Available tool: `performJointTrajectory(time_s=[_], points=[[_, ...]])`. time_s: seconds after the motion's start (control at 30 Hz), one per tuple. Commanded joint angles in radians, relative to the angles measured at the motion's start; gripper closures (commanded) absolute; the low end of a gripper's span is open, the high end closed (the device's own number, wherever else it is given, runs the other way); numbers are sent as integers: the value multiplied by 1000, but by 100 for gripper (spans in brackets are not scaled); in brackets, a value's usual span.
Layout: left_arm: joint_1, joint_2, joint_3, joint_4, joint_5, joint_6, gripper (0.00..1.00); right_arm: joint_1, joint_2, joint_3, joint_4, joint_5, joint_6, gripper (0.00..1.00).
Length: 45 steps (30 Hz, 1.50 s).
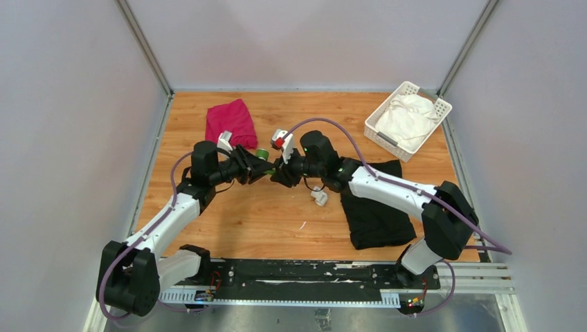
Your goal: Install the water faucets
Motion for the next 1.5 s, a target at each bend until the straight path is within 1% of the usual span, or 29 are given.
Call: performJointTrajectory(time_s=[0.0, 0.03, 0.07, 0.1, 0.13, 0.17, 0.4, 0.5, 0.57, 0.67, 0.83, 0.97, 1.07, 1.13, 1.17, 1.23, 1.27, 1.4, 1.47], points=[[11, -3, 12, 40, 94, -9, 58, 7, -61, -17, -107, -8, -103, 100], [12, -6, 11, 40, 105, -7, 51, 5, -75, -23, -125, -8, -121, 100], [13, -11, 10, 40, 115, -2, 43, 0, -90, -28, -153, -11, -138, 100], [13, -14, 9, 39, 123, 2, 40, -4, -106, -35, -174, -17, -149, 100], [13, -17, 12, 37, 135, 11, 35, -11, -122, -41, -191, -23, -173, 100], [13, -19, 15, 31, 152, 22, 32, -22, -138, -46, -211, -28, -190, 100], [13, 27, 56, 26, 303, 81, 30, -57, -193, -37, -335, -71, -314, 100], [13, 49, 80, 26, 366, 84, 28, -57, -195, -38, -345, -102, -365, 100], [10, 78, 99, 25, 434, 83, 28, -57, -187, -35, -344, -133, -394, 100], [2, 88, 108, 27, 465, 82, 27, -51, -171, -17, -335, -159, -403, 100], [-27, 99, 92, 27, 466, 96, 30, -19, -144, 1, -287, -146, -401, 100], [-36, 107, 75, 27, 462, 107, 33, -6, -118, 36, -295, -137, -402, 100], [-36, 109, 77, -18, 451, 150, 36, -4, -110, 59, -315, -138, -403, 100], [-36, 113, 104, -127, 429, 230, 40, -3, -107, 70, -327, -139, -408, 100], [-36, 122, 152, -284, 397, 341, 43, -2, -105, 74, -335, -139, -411, 100], [-39, 141, 216, -454, 353, 485, 48, -2, -102, 76, -341, -138, -413, 100], [-39, 147, 240, -499, 357, 511, 50, -2, -101, 77, -344, -139, -413, 100], [-39, 152, 247, -464, 372, 480, 52, 0, -96, 79, -347, -138, -409, 100], [-39, 154, 238, -416, 386, 448, 52, 0, -95, 79, -347, -138, -405, 100]])
